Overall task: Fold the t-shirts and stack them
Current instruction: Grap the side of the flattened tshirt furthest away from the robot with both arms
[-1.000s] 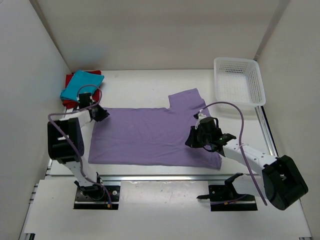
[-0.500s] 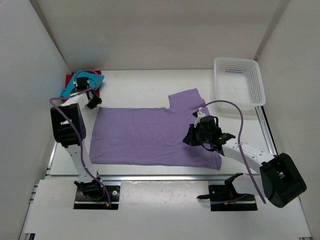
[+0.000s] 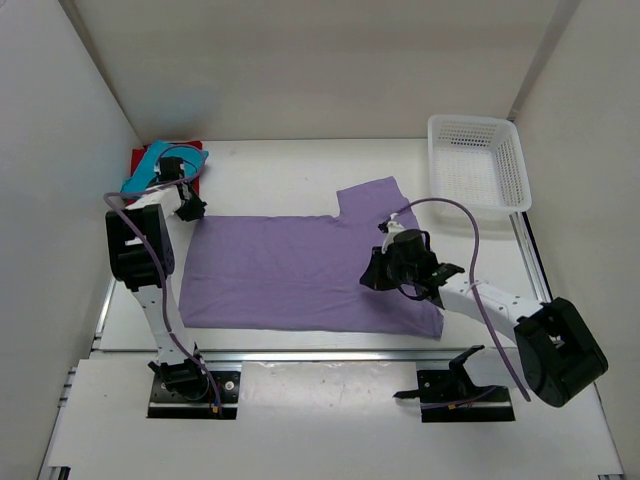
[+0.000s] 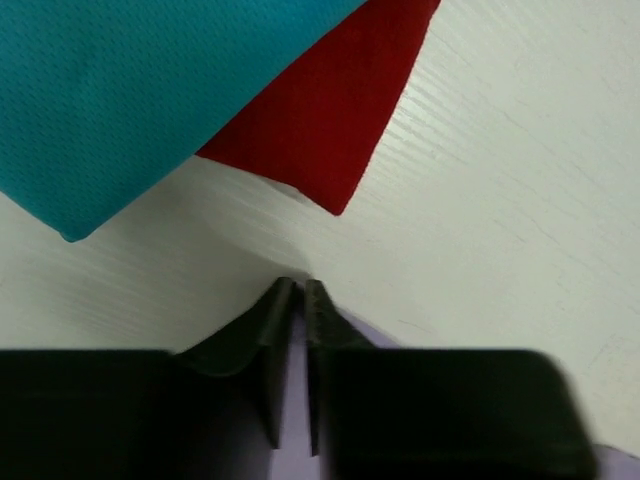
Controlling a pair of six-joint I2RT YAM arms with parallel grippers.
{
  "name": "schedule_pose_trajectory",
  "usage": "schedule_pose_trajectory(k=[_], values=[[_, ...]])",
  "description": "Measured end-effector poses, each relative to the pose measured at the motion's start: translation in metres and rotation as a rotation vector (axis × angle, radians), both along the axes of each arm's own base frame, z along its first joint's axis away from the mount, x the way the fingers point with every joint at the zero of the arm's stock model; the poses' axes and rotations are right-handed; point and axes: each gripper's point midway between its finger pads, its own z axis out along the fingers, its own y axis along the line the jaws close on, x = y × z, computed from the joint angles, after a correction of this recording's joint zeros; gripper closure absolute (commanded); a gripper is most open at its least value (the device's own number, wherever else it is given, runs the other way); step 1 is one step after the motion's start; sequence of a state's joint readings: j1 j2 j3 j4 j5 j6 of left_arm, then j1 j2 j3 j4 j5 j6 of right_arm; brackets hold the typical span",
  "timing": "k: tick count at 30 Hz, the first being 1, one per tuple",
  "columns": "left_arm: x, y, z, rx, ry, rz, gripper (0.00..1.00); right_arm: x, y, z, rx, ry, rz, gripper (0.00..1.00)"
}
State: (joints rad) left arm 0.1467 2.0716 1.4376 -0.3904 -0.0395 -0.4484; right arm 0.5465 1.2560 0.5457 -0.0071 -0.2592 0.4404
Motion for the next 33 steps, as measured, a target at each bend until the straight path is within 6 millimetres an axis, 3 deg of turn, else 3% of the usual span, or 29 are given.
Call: schedule_pose_trajectory(k=[4, 7, 13, 18, 21, 27, 33], values=[[0.000, 0.000, -0.001, -0.003, 0.000, 0.003, 0.96, 0.029, 0.001, 0.015, 0.011, -0.034, -0.039, 0.94], [0.001, -0.001, -0.001, -0.009, -0.004, 0.007, 1.00, 0.071, -0.001, 0.030, 0.016, -0.078, -0.094, 0.84], [-0.001, -0.002, 0.000, -0.042, -0.027, 0.036, 1.00, 0.189, -0.035, 0.043, -0.030, -0.160, -0.271, 0.72], [-0.004, -0.011, 0.008, -0.084, -0.054, 0.050, 1.00, 0.269, -0.066, 0.031, -0.117, -0.161, -0.360, 0.65], [-0.002, -0.015, 0.022, -0.099, -0.093, 0.050, 1.00, 0.312, -0.076, 0.028, -0.175, -0.167, -0.385, 0.65], [0.005, -0.020, 0.054, -0.132, -0.182, 0.050, 1.00, 0.367, -0.090, 0.017, -0.318, -0.164, -0.403, 0.64], [0.003, -0.020, 0.060, -0.159, -0.208, 0.055, 1.00, 0.402, -0.100, -0.001, -0.402, -0.138, -0.419, 0.64]])
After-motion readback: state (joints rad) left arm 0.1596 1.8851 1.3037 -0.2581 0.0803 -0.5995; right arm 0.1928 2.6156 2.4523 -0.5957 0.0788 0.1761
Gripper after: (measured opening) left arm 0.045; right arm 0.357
